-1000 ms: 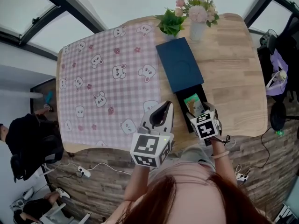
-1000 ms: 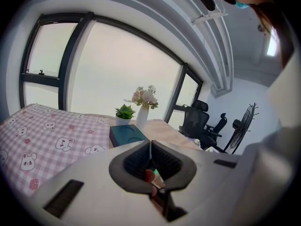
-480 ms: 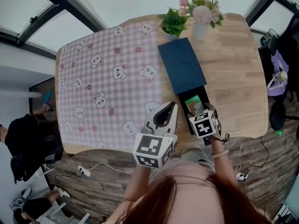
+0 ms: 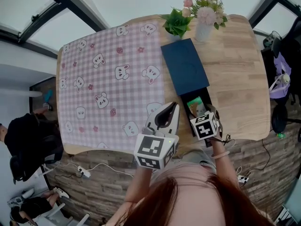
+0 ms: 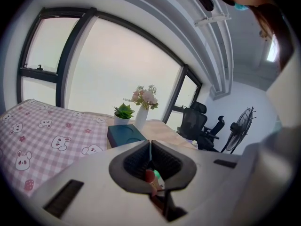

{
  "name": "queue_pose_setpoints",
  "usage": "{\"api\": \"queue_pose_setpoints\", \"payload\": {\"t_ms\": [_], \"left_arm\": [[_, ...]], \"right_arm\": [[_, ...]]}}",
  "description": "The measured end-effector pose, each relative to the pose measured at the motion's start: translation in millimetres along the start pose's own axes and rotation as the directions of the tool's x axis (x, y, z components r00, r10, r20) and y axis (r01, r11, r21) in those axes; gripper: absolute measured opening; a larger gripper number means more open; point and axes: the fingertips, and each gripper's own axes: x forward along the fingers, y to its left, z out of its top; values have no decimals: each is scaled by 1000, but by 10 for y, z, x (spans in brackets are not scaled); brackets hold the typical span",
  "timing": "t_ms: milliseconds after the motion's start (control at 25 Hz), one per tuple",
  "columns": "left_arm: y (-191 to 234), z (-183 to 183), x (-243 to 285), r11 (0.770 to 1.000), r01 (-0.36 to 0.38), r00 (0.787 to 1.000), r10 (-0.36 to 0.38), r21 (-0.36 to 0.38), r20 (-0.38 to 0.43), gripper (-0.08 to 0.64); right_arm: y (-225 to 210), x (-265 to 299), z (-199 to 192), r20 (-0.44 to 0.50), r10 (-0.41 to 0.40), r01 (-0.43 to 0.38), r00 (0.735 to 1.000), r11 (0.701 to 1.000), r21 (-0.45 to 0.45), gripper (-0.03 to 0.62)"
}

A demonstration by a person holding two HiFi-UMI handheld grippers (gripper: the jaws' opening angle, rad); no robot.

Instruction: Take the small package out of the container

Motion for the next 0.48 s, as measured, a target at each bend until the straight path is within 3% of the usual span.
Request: {"api": "queue_pose_setpoints", "payload": {"t_ms": [480], "left_arm": [[-101, 8, -112, 1000, -19, 999, 19, 1, 26, 17]], "right_arm": [[8, -97, 74, 65, 96, -103, 993, 989, 107, 330]]}}
